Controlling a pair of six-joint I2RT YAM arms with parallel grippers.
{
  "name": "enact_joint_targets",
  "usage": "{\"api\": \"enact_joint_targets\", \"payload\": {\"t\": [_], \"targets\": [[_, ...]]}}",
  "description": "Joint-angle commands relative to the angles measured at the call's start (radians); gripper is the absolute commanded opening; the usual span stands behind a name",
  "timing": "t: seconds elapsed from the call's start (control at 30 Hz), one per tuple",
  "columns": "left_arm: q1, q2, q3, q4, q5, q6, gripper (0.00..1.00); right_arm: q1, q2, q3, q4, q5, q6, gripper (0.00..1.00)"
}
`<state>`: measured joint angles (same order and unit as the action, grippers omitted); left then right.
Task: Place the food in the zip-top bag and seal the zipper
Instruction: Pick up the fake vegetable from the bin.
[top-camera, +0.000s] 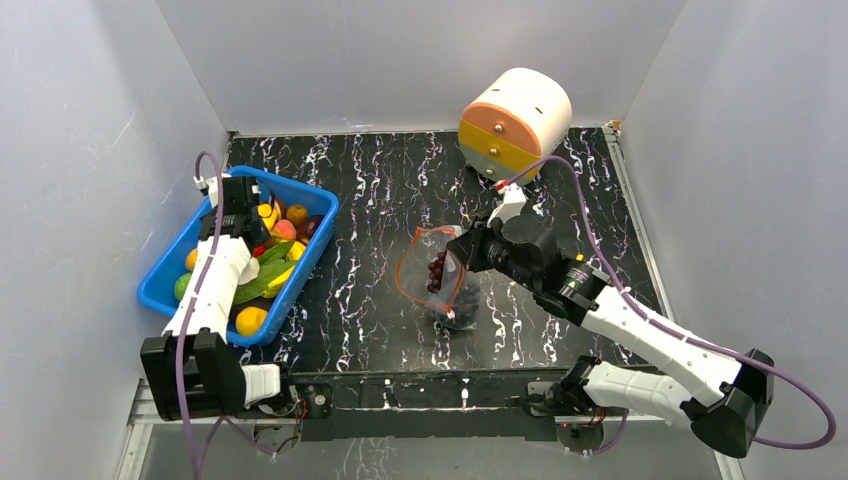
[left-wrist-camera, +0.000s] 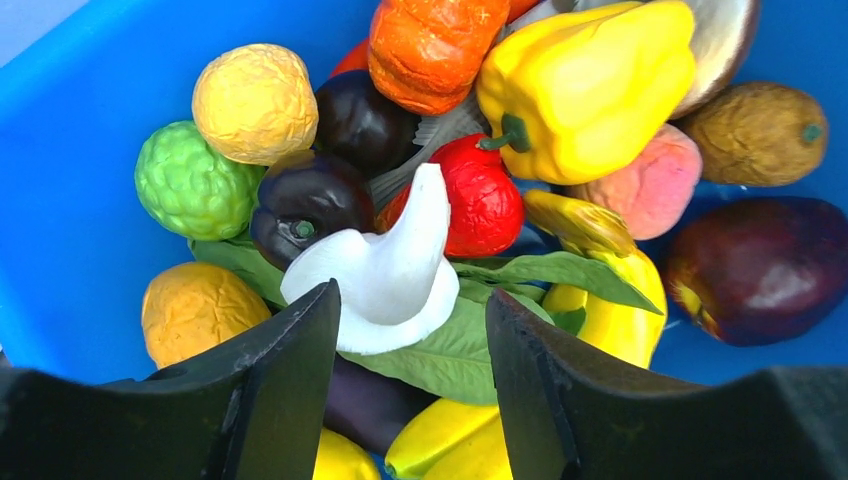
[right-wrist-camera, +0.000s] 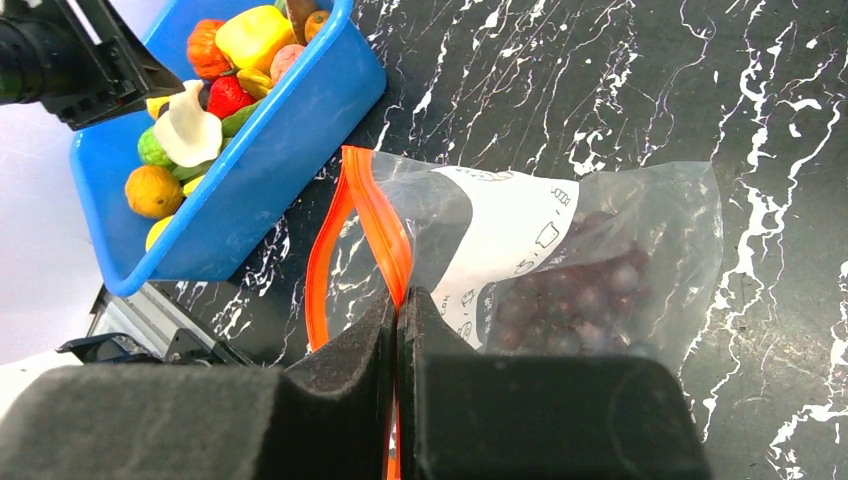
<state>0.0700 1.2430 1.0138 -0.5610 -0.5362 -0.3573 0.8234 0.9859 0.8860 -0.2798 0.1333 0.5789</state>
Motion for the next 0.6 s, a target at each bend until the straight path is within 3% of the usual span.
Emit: {"api": "enact_joint_targets", "payload": {"t": [0.0, 0.27, 0.57], "targets": [[0.027, 0.05, -0.012, 0.034, -0.026, 0.004, 0.52, 0.0, -0.036, 0.01, 0.08, -0.02, -0.008, 0.0], [0.052, 0.14, -0.023, 0.056, 0.023, 0.012, 0.45, 0.001, -0.058, -0.001, 0.078, -0.015, -0.014, 0.0], [0.053, 0.101, -0.007, 0.017, 0.083, -0.018, 0.2, 0.0, -0.065, 0.005, 0.07, -0.01, -0.014, 0.0]]}}
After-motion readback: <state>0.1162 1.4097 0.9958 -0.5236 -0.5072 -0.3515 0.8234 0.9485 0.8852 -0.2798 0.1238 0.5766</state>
